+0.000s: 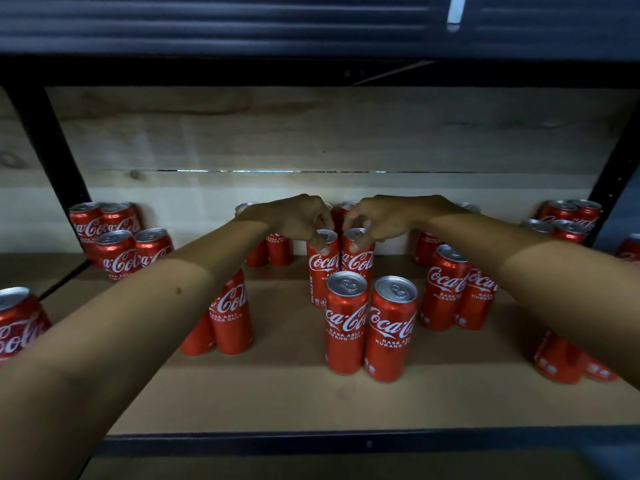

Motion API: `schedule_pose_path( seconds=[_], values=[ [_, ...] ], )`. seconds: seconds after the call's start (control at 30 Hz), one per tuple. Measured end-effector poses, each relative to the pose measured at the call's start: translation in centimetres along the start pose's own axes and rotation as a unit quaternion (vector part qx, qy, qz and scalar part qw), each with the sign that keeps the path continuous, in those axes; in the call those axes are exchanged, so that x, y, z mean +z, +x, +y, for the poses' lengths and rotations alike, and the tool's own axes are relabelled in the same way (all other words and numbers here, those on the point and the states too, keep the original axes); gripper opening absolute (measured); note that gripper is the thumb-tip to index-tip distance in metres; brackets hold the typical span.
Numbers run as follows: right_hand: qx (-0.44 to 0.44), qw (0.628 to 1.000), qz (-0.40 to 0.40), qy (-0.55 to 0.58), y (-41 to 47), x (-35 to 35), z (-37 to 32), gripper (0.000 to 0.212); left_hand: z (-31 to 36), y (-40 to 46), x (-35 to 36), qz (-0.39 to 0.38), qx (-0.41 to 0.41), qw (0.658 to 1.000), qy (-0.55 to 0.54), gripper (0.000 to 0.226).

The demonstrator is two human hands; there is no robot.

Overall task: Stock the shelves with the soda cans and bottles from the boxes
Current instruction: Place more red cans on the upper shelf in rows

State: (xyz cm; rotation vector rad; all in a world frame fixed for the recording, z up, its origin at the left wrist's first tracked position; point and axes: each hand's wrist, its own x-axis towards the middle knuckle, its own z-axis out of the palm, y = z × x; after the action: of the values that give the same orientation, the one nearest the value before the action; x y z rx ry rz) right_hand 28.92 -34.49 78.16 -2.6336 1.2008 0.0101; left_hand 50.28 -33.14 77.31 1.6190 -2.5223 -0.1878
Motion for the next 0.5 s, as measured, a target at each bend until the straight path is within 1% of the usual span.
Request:
schedule_pose_path(
  seconds=[0.07, 0.17, 0.2, 0.4, 0.5],
  values=[
    [0.009, 1.0, 0.026, 0.003, -0.2, 0.4, -0.1, 0.041, 0.1, 0.0, 0.1, 0.01, -0.005, 1.0, -0.009, 0.035],
    [0.004, 0.999, 0.053, -0.01, 0.0, 0.7, -0.3, 0.043, 0.2, -0.3, 0.3, 0.005, 0.038, 0.999, -0.019, 0.035],
    [0.001, 0.998, 0.059, -0.015, 0.0, 0.7, -0.3, 0.044, 0.3, -0.5, 0.0, 0.004, 0.041, 0.999, -0.031, 0.037],
    [-0.018, 0.997, 0.074, 0.008, 0.4, 0.9, -0.6, 0.042, -0.4, -0.4, -0.3, -0.002, 0.045, 0.999, 0.004, 0.043],
    [-0.016, 0.997, 0.08, 0.007, 1.1, 1.1, -0.6, 0.039, -0.4, -0.8, -0.6, -0.004, 0.05, 0.999, -0.002, 0.042]
  ],
)
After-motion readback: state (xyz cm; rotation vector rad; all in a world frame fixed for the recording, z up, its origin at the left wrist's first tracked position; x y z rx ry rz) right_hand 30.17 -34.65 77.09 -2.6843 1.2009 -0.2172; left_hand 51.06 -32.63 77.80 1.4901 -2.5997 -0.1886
